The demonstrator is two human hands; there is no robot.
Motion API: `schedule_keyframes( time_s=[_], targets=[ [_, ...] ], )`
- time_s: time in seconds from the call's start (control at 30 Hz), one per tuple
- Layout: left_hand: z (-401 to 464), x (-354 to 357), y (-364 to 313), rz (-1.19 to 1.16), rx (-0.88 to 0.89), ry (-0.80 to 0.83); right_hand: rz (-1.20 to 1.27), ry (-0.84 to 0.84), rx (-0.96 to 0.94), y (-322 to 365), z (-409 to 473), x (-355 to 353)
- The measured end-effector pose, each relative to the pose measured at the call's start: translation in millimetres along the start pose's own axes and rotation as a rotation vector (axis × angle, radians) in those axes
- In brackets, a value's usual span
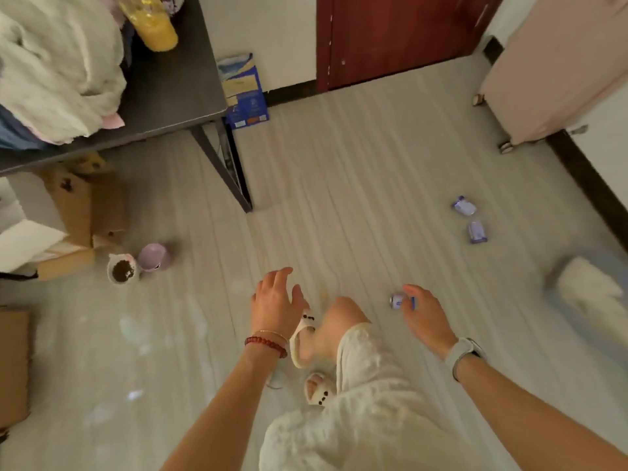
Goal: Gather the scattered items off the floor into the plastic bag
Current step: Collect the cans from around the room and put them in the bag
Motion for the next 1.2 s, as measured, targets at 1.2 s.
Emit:
schedule_keyframes(
  time_s=[1.2],
  targets=[
    [230.7,323.9,-646.7,0.751,0.901,0.697,0.625,-0.811,0.880,-208.7,256.5,-276.6]
  ],
)
Point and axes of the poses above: each hand's wrist, its own z-axis towards the middle knuckle, its own x-axis out of the palm, y = z × x, the point moved 8 cm from there along z, towards the middle knuckle, and after that the axes turned 13 degrees about -x, right-handed, at the moved point
